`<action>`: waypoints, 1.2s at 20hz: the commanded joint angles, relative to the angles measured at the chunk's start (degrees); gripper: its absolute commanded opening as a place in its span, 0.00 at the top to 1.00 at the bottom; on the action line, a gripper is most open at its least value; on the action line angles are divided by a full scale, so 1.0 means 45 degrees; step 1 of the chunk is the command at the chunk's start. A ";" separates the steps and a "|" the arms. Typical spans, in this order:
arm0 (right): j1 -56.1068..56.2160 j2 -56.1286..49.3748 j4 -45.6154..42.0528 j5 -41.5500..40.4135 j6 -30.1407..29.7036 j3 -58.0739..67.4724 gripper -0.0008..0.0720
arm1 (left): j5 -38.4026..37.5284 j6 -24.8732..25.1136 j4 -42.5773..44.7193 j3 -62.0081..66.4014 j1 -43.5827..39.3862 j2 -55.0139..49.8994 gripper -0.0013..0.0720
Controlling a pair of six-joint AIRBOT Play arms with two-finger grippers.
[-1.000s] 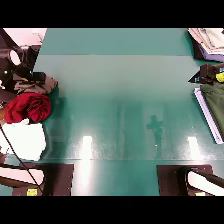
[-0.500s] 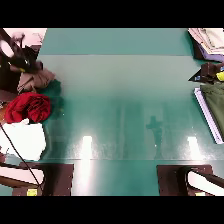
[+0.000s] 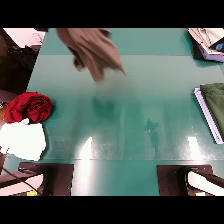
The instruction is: Fold the shirts.
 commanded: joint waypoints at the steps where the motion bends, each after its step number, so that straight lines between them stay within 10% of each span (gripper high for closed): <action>1: 0.0000 0.0005 0.0000 -0.0141 0.0005 0.1384 0.96 | -0.1049 0.1530 -0.1282 -0.0194 -0.2040 0.0510 0.95; 7: 0.0000 0.0015 -0.0010 0.0772 0.0005 0.1817 0.96 | -0.0189 0.0228 0.1350 -0.3483 -0.2506 -0.0656 0.92; 9: 0.0000 0.0010 -0.0015 0.0976 0.0005 0.1797 0.96 | 0.0233 -0.0466 0.1841 -0.4794 -0.2506 -0.1171 0.24; 10: 0.0000 0.0015 -0.0015 0.1035 0.0000 0.1797 0.96 | 0.0199 -0.0884 0.2438 -0.5163 -0.2482 -0.1413 0.21; 17: 0.0000 0.0010 -0.0034 0.1078 -0.0005 0.1797 0.96 | -0.2137 -0.3347 0.2506 -0.6033 0.0393 -0.0588 0.34; 24: 0.0000 -0.0010 -0.0049 0.1044 -0.0005 0.1797 0.96 | 0.1321 -0.3254 0.1054 -1.4897 -0.0738 0.2234 0.32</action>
